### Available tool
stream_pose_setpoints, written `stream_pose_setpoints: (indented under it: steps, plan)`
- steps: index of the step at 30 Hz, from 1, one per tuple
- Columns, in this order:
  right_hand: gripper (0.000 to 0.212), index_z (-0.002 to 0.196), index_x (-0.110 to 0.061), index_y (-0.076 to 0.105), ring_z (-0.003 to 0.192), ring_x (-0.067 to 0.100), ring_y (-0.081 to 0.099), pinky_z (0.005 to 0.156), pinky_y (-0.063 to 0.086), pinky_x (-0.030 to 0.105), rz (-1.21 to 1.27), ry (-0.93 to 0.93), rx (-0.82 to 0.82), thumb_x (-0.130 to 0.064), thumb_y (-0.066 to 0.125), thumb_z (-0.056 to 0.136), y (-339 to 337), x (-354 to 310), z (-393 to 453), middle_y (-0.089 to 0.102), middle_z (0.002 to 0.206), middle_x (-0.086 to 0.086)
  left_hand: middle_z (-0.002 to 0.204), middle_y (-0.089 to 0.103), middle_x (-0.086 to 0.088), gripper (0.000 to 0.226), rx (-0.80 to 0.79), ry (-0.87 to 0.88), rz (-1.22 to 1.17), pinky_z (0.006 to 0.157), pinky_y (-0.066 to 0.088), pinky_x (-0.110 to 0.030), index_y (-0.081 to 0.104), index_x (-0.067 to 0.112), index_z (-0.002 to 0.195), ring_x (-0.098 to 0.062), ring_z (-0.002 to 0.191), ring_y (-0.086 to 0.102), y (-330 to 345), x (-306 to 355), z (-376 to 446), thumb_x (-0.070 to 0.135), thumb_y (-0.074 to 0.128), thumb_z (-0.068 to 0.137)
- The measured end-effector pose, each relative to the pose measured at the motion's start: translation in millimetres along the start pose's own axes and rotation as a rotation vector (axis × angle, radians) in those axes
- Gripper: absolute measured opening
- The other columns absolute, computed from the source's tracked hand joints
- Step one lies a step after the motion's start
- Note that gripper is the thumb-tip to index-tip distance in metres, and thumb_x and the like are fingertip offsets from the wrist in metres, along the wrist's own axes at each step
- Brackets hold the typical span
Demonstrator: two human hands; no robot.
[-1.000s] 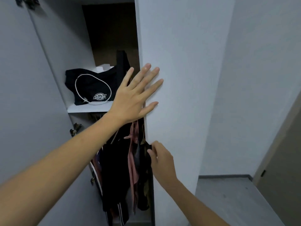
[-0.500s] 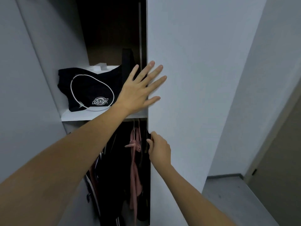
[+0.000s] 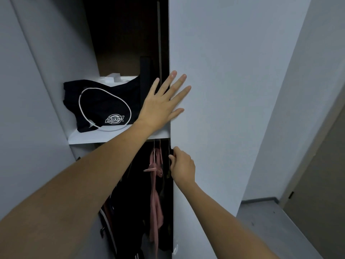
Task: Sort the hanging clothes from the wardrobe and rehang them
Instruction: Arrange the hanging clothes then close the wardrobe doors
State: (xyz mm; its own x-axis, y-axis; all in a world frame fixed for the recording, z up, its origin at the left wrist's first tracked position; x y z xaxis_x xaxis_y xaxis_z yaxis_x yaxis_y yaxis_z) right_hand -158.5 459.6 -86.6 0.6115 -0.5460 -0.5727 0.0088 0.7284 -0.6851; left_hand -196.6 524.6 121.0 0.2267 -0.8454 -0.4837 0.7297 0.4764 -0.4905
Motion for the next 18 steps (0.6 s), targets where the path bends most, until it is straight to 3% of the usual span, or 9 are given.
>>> stream_pose_setpoints:
  steps: [5, 9, 13, 18]
  plan:
    - [0.022, 0.084, -0.018, 0.045, 0.067, 0.024, 0.053, 0.063, 0.049, 0.044, 0.121, 0.023, -0.050, -0.020, 0.054, 0.104, 0, 8, -2, 0.056, 0.074, 0.000, 0.175, 0.000, -0.005, 0.072, -0.069, -0.024, 0.034, 0.126, 0.017, -0.059, 0.013, 0.027, 0.167, -0.030, 0.161, -0.002, -7, 4, -2, 0.051, 0.042, 0.106]
    - [0.011, 0.102, -0.024, 0.051, 0.080, 0.014, 0.056, 0.066, 0.047, 0.033, 0.156, -0.017, -0.111, -0.029, 0.061, 0.102, -3, 15, -9, 0.057, 0.089, -0.009, 0.175, 0.009, -0.005, 0.069, -0.126, -0.065, 0.029, 0.124, 0.019, -0.063, 0.026, 0.027, 0.164, -0.029, 0.161, 0.006, -20, 3, -13, 0.045, 0.050, 0.102]
    - [0.023, 0.117, -0.019, 0.052, 0.100, 0.015, 0.049, 0.068, 0.045, 0.030, 0.135, -0.197, 0.010, -0.025, 0.064, 0.098, -27, 4, -21, 0.050, 0.110, -0.006, 0.174, 0.013, -0.004, 0.069, -0.183, -0.228, -0.002, 0.127, 0.018, -0.055, 0.026, 0.028, 0.165, -0.028, 0.161, 0.012, -37, -16, -66, 0.042, 0.051, 0.102]
    - [0.023, 0.116, -0.016, 0.056, 0.097, 0.017, 0.051, 0.074, 0.054, 0.038, 0.181, -0.495, -0.005, -0.019, 0.066, 0.095, -34, -43, -27, 0.053, 0.110, -0.003, 0.173, 0.020, -0.002, 0.067, -0.308, -0.438, 0.059, 0.127, 0.021, -0.050, 0.025, 0.030, 0.165, -0.026, 0.160, 0.015, -69, -34, -160, 0.040, 0.050, 0.103]
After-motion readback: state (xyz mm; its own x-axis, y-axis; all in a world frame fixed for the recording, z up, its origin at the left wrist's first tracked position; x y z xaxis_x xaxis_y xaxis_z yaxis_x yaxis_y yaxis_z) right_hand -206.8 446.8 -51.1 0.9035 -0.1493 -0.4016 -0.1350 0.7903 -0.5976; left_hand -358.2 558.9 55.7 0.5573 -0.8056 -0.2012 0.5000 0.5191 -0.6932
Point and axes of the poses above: each hand's wrist, its own z-axis towards the middle knuckle, its own y-axis out of the palm, x = y × z, the point moved 10 cm from there along z, towards the middle knuckle
